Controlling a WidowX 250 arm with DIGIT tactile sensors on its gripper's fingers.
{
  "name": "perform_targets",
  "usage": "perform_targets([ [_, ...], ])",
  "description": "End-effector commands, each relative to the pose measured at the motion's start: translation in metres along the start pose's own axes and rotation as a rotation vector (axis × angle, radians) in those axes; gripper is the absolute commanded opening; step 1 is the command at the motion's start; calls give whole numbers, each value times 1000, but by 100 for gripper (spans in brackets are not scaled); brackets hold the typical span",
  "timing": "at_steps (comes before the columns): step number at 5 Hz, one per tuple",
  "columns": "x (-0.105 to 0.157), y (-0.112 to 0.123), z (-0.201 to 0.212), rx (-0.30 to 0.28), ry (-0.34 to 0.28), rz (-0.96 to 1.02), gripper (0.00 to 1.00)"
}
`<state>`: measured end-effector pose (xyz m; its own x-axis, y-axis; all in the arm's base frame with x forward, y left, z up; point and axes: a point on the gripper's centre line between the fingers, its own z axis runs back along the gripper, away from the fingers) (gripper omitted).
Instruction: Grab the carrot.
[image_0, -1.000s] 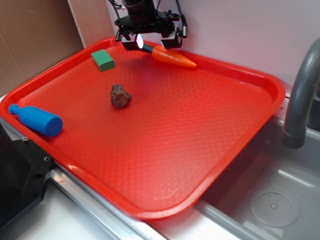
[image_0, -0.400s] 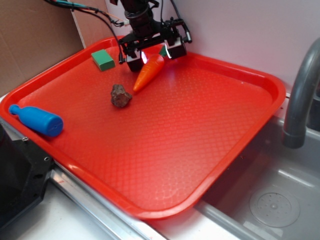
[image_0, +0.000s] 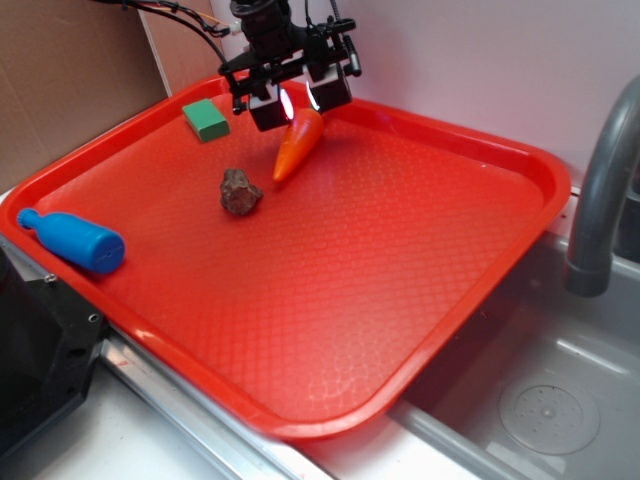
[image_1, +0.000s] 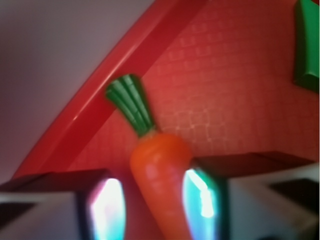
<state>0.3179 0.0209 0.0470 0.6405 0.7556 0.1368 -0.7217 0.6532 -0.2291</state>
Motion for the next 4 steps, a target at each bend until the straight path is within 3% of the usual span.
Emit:
perform_targets([
  [1,18,-12,16,28,-2,-168,100],
  [2,19,-14,10,37,-5,-183,100],
  [4,12,-18,5,61,45,-198,100],
])
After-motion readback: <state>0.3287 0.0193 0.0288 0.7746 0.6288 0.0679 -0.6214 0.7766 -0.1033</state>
